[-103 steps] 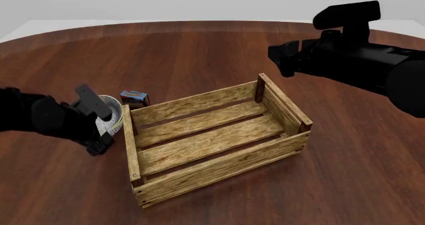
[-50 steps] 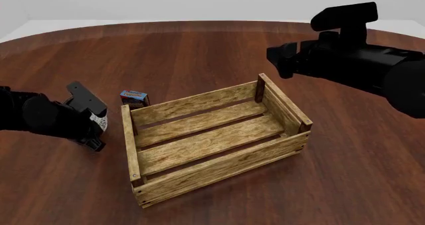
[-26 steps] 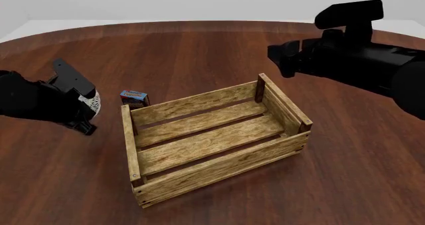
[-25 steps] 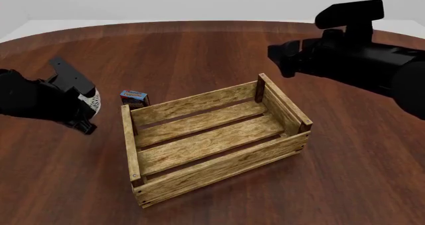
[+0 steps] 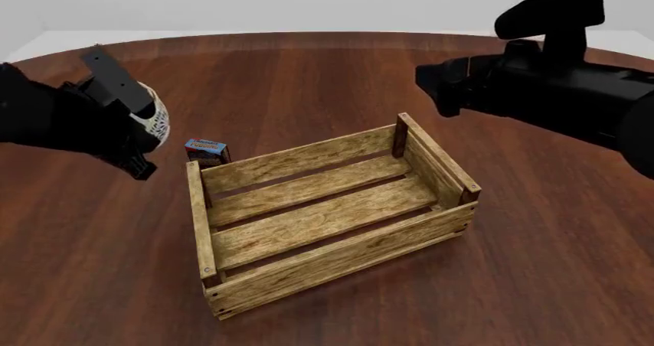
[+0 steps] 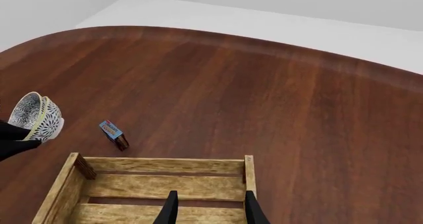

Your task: Stack the right bowl on the left bowl and place them in the tray.

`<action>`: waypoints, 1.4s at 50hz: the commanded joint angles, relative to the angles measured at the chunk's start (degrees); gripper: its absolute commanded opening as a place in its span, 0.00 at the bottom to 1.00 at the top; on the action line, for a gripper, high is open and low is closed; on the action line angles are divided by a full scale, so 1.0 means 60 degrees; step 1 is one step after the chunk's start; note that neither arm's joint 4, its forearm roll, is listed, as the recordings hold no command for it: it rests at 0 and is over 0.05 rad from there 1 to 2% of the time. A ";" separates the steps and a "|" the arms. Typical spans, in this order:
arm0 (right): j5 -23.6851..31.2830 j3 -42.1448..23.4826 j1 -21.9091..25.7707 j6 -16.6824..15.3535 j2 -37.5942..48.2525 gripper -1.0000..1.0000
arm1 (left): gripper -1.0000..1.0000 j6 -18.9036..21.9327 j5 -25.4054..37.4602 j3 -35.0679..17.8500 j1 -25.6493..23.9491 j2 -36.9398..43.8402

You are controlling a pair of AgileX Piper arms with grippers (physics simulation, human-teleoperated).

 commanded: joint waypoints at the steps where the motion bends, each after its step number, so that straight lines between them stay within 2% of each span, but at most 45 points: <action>1: 0.0055 0.0052 0.0187 0.0045 -0.0146 1.00 | 0.00 -0.0374 0.0202 -0.0757 -0.0670 0.0069; 17: 0.0028 0.0033 0.0135 0.0080 -0.0076 1.00 | 0.00 -0.0414 0.0380 -0.1447 -0.1561 0.0679; 50: -0.0122 -0.0020 0.0095 0.0060 0.0290 1.00 | 0.00 -0.0339 0.0440 -0.1960 -0.3198 0.1491; 70: -0.0105 -0.0027 0.0056 0.0097 0.0254 1.00 | 0.00 0.0191 0.0354 -0.2118 -0.3700 0.2069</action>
